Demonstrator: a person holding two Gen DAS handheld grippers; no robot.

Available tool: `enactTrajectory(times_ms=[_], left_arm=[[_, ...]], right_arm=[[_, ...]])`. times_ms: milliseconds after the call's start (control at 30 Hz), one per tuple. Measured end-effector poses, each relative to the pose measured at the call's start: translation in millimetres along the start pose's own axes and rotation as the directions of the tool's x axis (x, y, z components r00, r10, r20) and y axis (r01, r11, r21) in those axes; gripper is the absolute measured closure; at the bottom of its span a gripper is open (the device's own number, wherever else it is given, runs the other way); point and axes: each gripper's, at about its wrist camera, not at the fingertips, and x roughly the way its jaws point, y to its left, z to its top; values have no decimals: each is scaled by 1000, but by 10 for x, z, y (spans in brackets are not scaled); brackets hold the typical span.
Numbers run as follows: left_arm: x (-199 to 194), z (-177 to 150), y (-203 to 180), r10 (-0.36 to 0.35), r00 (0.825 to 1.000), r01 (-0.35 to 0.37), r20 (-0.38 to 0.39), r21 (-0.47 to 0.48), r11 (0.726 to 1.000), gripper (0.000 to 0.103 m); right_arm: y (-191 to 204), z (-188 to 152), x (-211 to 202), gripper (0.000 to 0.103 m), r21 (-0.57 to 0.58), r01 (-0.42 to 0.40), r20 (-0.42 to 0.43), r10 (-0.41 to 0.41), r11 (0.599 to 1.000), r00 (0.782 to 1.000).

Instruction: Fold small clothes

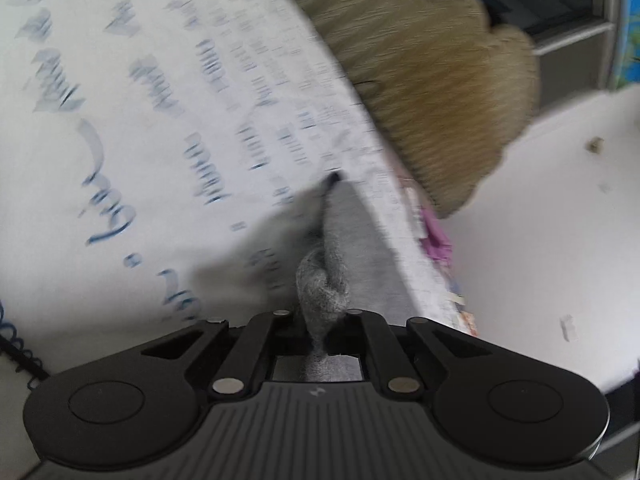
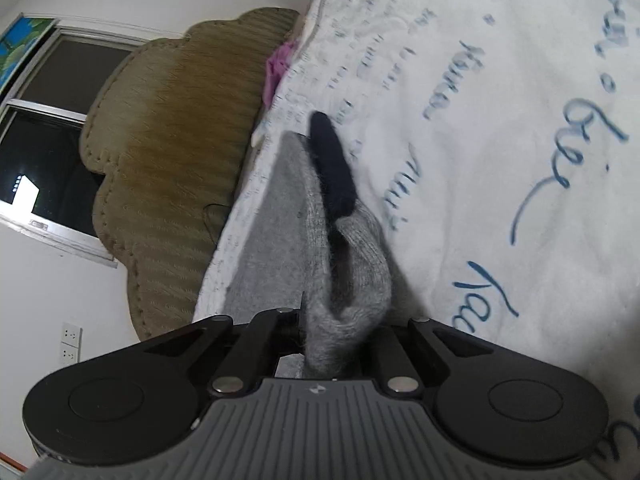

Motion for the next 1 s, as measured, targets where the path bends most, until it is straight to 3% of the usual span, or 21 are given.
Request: enactTrajectory(times_ms=[167,367,467,667,900,967,1000], left_arm=[[-247,91,-296,-51,998,55,-32,108,993,99],[-652,61,-231,-65,996,69,-55,74,995,99],[-860,-60,-125,-23,998,29,-64,104,994,99],[-1121,-361,222,63,989,-61,-132,18,998,99],[-999,-476,489,124,977,-122,-175,23,992,97],[-1010,-456,466,129,974,-119,-184,63,991,95],[-1057,-431,415,149,969,-131,-197,99,986,91]], right_arm=[[231,103,-165,94,-47,-64,7,64,997,998],[251,77,-522,94,-30,-112,-34,111,993,993],[103,-44,-743,94,-1,-104,-70,103,995,992],[-114,-366,-1151,94,55,-78,-89,83,995,993],[-349,-513,-1168,93,68,13,-96,-6,998,995],[-295,-520,-1140,94,-20,93,-117,-95,995,989],[-236,-503,-1191,88,-70,125,-114,-133,990,985]])
